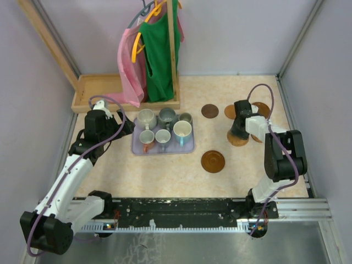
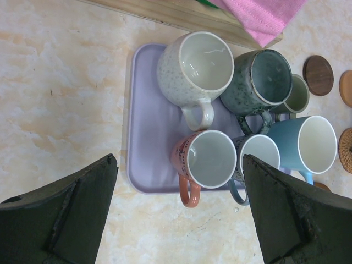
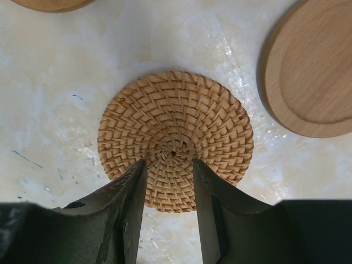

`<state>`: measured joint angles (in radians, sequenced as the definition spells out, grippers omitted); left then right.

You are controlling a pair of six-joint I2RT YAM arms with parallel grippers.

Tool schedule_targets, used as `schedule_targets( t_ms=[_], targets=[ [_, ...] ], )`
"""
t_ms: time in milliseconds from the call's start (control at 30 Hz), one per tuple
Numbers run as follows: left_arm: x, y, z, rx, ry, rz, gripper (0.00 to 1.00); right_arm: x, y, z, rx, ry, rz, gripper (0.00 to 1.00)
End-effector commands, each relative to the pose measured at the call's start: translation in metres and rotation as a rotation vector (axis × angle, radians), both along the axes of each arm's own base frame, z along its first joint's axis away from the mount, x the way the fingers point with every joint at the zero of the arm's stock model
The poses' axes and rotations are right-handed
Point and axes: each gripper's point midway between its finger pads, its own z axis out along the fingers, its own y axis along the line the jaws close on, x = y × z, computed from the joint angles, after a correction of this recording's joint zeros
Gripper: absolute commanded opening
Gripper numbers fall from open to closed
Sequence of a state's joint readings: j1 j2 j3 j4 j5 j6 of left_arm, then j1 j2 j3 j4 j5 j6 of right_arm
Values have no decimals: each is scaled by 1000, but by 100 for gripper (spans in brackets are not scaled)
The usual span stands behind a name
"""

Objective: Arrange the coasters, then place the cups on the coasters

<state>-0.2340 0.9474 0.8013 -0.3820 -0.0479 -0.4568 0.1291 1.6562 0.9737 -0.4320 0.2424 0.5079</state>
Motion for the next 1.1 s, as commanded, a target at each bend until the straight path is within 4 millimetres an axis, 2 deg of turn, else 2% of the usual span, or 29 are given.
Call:
schedule_targets(
  t_ms=[0, 200, 300, 733, 1067],
  targets=[
    [3, -4, 18, -22, -51, -10, 100, 5, -12, 28, -35, -46, -19, 40],
    [3, -5, 20, -24, -55, -11, 100, 23, -10, 59, -30, -106, -11, 41],
    [2, -4, 19, -22, -56, -8, 100, 26, -15, 66, -30, -120, -28, 41],
    [0, -4, 14, -18, -47, -11, 100, 4, -84, 37, -52, -97, -224, 41],
    [0, -3, 14, -15, -49, -12, 100, 8, -111, 36, -48, -123, -320, 41]
  ],
)
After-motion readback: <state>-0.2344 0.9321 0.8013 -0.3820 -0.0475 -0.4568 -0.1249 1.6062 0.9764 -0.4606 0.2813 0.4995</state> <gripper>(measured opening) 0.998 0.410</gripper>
